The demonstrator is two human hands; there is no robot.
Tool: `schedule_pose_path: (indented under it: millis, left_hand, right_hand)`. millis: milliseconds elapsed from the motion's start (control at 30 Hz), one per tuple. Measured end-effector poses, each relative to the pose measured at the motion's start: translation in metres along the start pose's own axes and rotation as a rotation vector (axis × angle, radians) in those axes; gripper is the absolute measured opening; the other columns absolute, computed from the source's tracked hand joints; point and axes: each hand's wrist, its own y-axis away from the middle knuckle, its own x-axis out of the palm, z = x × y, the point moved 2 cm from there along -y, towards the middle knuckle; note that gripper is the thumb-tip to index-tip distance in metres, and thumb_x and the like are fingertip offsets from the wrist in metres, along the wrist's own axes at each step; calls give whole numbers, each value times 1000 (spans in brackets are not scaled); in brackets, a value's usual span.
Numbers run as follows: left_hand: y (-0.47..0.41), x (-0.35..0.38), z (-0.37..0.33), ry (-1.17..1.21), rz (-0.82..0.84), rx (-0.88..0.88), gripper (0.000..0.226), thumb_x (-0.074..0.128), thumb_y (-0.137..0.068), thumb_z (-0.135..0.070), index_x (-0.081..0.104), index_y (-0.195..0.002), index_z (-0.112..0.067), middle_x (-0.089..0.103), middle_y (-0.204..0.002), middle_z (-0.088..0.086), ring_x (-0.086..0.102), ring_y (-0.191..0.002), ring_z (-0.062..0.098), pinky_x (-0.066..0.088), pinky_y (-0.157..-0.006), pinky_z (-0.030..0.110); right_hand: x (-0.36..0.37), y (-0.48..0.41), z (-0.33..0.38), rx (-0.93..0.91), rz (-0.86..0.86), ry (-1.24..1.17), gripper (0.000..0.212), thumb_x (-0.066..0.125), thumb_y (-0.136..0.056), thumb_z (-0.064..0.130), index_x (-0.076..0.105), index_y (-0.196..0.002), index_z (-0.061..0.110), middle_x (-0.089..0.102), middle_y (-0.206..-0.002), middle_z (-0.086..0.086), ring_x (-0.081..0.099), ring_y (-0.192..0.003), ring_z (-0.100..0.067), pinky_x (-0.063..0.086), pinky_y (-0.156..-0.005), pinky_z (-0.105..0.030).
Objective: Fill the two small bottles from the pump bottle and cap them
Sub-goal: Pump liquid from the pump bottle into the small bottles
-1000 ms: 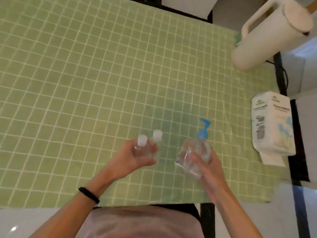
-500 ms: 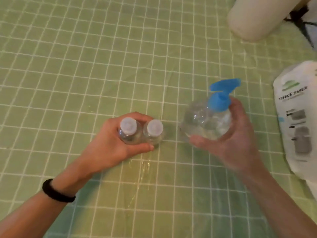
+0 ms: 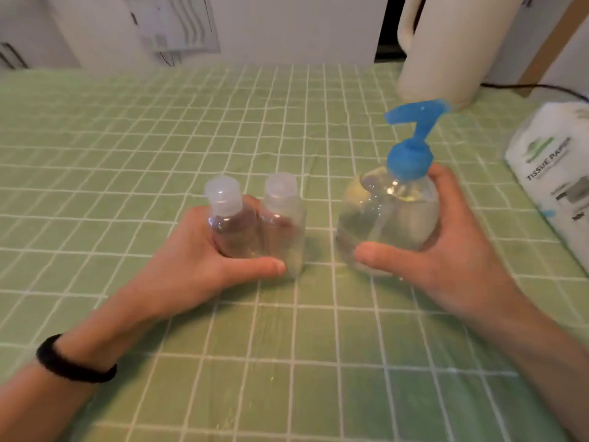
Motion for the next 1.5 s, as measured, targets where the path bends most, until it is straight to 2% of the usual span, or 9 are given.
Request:
schedule_pose_path:
  millis: [100, 233, 433, 533, 633, 767, 1033, 1333, 1500]
  left_hand:
    - [1, 3, -6, -23, 8, 39, 50, 92, -74, -31, 76, -121, -25, 80, -120, -1, 76, -115, 19, 59, -104, 40]
    - [7, 2, -16, -52, 20, 16, 56, 90, -76, -11, 71, -128, -11, 78, -126, 5, 74, -120, 22, 51, -113, 51]
    - [31, 2, -20, 111, -76, -14, 71, 91, -76, -7, 59, -138, -20, 72, -135, 0, 70, -124, 15, 55, -107, 34]
    - [42, 4, -13, 142, -147, 1, 65, 89, -80, -7, 57, -135, -20, 70, -136, -3, 67, -128, 11, 54, -108, 29]
    - [52, 7, -7, 121, -266, 61, 44, 84, -84, -1, 59, -119, -11, 75, -124, 6, 72, -121, 22, 56, -107, 36]
    - [72, 14, -15, 64, -292, 202, 44, 92, -78, -15, 64, -112, -22, 77, -115, 3, 75, -111, 21, 58, -101, 34]
    - [96, 28, -33, -74, -124, 162, 48, 95, -73, -27, 73, -115, -29, 76, -113, -16, 72, -108, 6, 56, -101, 25]
    - [87, 22, -27, 72, -87, 106, 50, 95, -63, -40, 79, -110, -40, 81, -108, -15, 77, -102, 3, 56, -90, 11]
    - [81, 18, -20, 130, -78, 24, 49, 98, -65, -44, 83, -109, -28, 83, -106, -6, 80, -99, 14, 62, -92, 29]
  right_hand:
    - [1, 0, 3, -16, 13, 27, 99, 99, -61, 36, 46, -143, 30, 70, -135, 4, 72, -118, -14, 61, -92, -29]
    - [3, 8, 11, 36, -8, 38, 89, 100, -68, 16, 48, -141, 22, 70, -127, 2, 72, -111, -15, 58, -81, -18]
    - [5, 38, 15, 81, -176, -29, 101, 98, -71, 30, 40, -153, 32, 60, -142, 7, 66, -121, -8, 57, -93, -25]
    - [3, 62, 14, 33, -455, -58, 67, 92, -81, 31, 57, -137, 30, 66, -129, 10, 65, -113, 7, 50, -95, -13]
    - [2, 73, 22, -1, -589, -99, 23, 85, -89, 20, 71, -108, 18, 74, -101, 0, 70, -88, -6, 56, -77, -15]
    - [11, 81, 33, -61, -396, -43, 11, 79, -93, 21, 75, -88, 12, 71, -75, -2, 63, -69, -11, 53, -65, -23]
    - [49, 98, 47, -47, -111, -58, 35, 80, -78, 55, 78, -99, 27, 75, -84, -5, 65, -73, -11, 53, -68, -28]
    - [47, 84, 41, -61, -134, -2, 11, 83, -91, 29, 79, -89, 19, 75, -82, -11, 66, -72, -22, 55, -70, -28]
    - [49, 77, 42, -76, -101, -11, 12, 76, -92, 29, 79, -102, 22, 78, -92, 4, 70, -83, -6, 54, -78, -16]
